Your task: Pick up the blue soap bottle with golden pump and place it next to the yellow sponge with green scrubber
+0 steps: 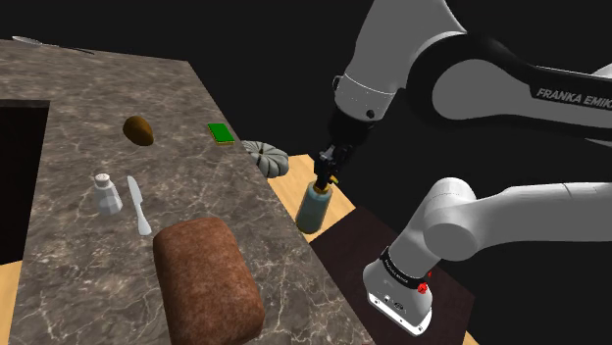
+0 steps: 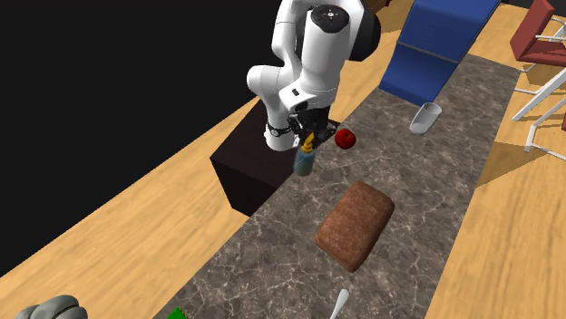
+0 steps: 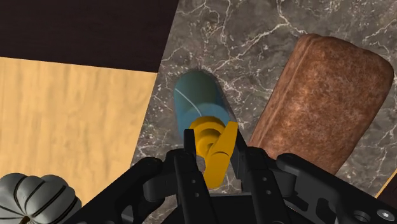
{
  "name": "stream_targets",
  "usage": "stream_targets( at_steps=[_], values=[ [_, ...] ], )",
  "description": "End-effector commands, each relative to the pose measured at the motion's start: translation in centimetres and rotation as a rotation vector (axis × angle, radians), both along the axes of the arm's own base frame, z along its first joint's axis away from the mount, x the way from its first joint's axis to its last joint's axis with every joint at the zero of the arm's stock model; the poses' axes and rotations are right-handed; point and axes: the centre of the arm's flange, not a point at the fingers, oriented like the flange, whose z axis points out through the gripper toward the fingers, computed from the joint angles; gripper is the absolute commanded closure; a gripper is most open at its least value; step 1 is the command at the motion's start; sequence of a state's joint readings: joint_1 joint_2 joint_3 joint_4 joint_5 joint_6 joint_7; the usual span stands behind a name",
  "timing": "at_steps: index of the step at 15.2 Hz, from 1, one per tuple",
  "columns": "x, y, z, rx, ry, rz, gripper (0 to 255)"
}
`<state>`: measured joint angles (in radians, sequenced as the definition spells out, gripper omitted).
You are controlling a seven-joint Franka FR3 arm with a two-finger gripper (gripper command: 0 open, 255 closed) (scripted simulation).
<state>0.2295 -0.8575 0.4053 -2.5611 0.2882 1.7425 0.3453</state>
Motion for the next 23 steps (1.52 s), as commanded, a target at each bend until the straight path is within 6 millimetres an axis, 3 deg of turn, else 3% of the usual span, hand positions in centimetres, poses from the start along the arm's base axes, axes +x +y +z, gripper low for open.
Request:
stream_targets(
  at_steps=[1, 21, 22, 23],
  values=[
    [0.0, -0.1, 1.1, 0.000, 0.000, 0.000, 255],
    [0.0, -0.1, 11.6, 0.000, 0.000, 0.000, 255],
    [0.0, -0.1, 11.7, 0.000, 0.000, 0.000, 255],
    [1.3, 0.0, 11.3, 0.000, 0.000, 0.000, 255]
  ],
)
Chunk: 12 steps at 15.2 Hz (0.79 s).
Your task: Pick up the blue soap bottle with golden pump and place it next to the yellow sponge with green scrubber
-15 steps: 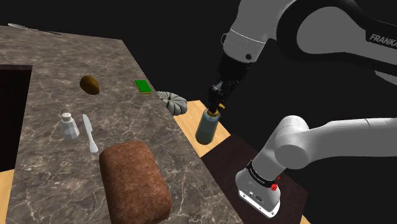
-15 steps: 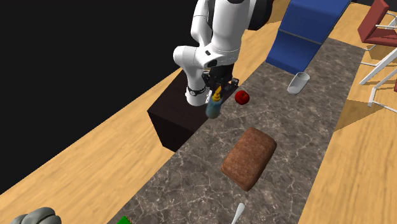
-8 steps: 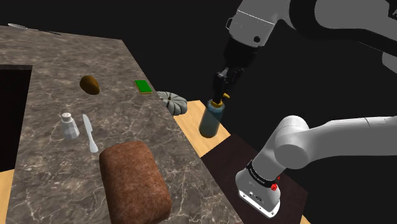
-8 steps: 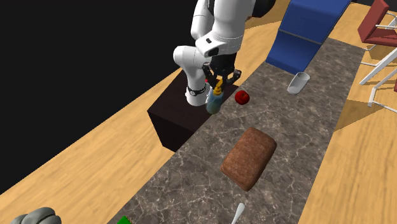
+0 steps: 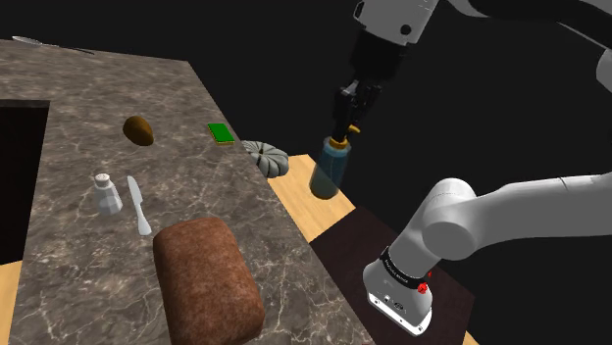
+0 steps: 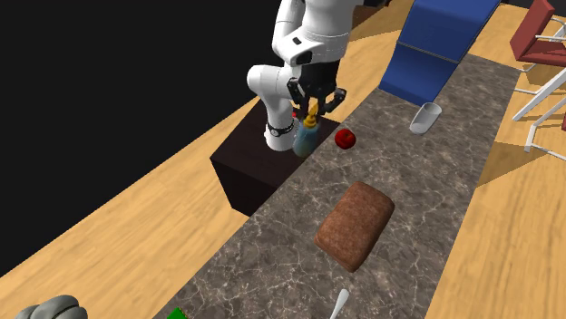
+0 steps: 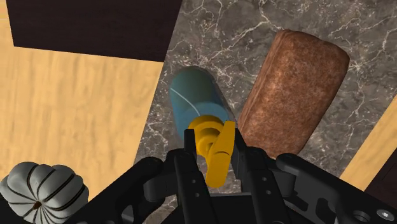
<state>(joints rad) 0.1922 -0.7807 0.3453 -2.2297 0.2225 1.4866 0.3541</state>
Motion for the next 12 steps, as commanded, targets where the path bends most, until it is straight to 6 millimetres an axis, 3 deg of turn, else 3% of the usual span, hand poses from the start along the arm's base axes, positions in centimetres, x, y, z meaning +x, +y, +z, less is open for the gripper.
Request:
stream_targets(
  at_steps=[1, 12],
  values=[
    [1.8, 0.1, -0.6, 0.000, 0.000, 0.000, 255],
    [15.7, 1.0, -4.9, 0.000, 0.000, 0.000, 255]
  ],
)
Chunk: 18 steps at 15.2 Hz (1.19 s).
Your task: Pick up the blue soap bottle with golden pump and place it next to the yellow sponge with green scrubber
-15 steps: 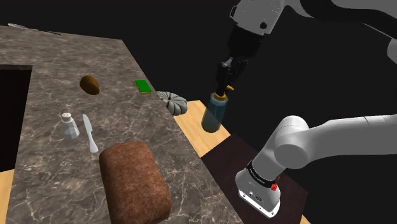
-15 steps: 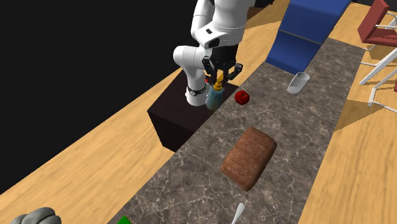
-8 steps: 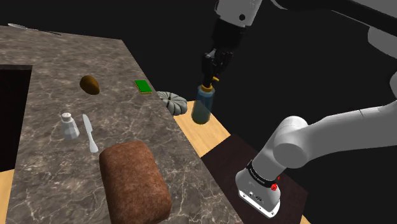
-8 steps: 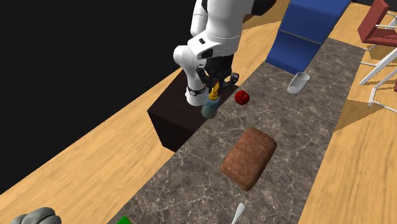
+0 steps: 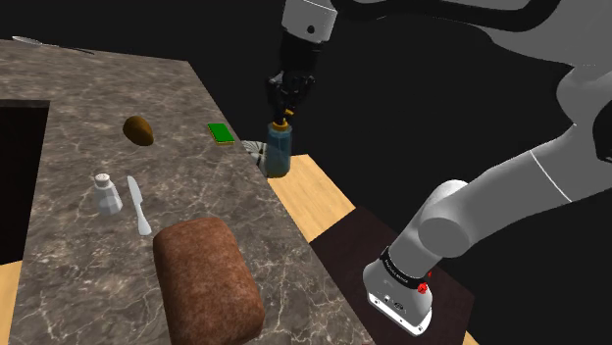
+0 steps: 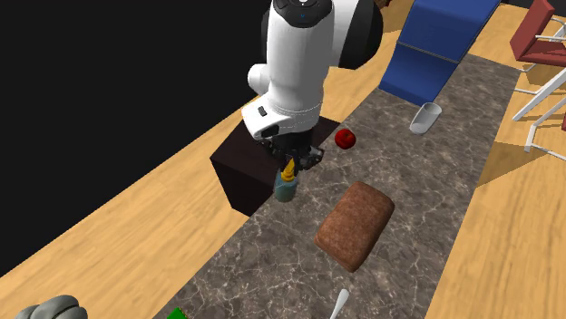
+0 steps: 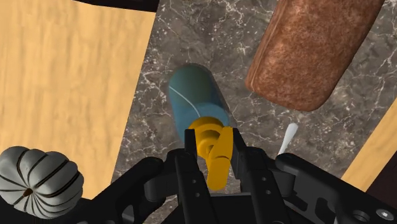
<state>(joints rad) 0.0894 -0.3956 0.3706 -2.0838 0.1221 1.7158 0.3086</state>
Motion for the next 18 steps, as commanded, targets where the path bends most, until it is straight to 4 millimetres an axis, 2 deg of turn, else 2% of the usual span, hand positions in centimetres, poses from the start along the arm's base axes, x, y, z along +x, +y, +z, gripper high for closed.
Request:
stream_targets(
  at_steps=[1, 18],
  values=[
    [2.4, 0.2, -0.8, 0.001, 0.000, 0.000, 255],
    [23.8, 1.5, -7.5, 0.001, 0.000, 0.000, 255]
  ],
)
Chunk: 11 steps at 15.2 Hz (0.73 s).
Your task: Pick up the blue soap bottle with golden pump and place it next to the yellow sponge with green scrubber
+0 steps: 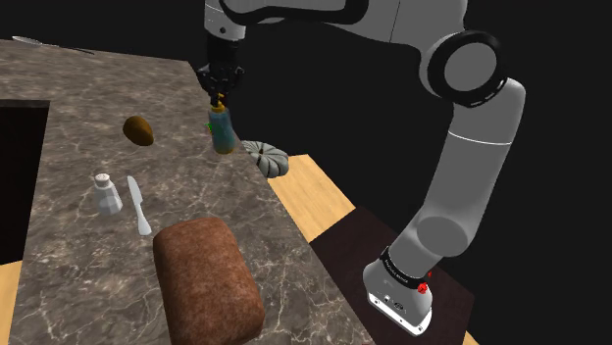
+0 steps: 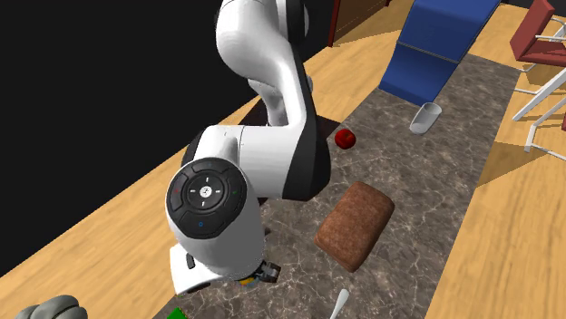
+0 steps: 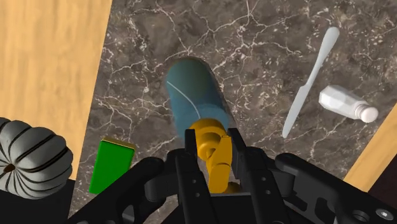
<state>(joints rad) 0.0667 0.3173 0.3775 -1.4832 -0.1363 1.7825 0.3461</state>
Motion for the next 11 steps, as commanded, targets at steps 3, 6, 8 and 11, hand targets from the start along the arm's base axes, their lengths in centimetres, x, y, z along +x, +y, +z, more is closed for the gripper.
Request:
stream_targets(
  at_steps=[3, 6, 8, 11],
  values=[
    [5.1, 0.4, -1.6, -0.001, -0.001, -0.001, 255],
    [8.9, 0.6, -2.8, -0.001, -0.001, -0.001, 255],
    [11.7, 0.8, -3.7, -0.001, -0.001, -0.001, 255],
    [11.7, 0.8, -5.2, -0.001, -0.001, -0.001, 255]
  ],
)
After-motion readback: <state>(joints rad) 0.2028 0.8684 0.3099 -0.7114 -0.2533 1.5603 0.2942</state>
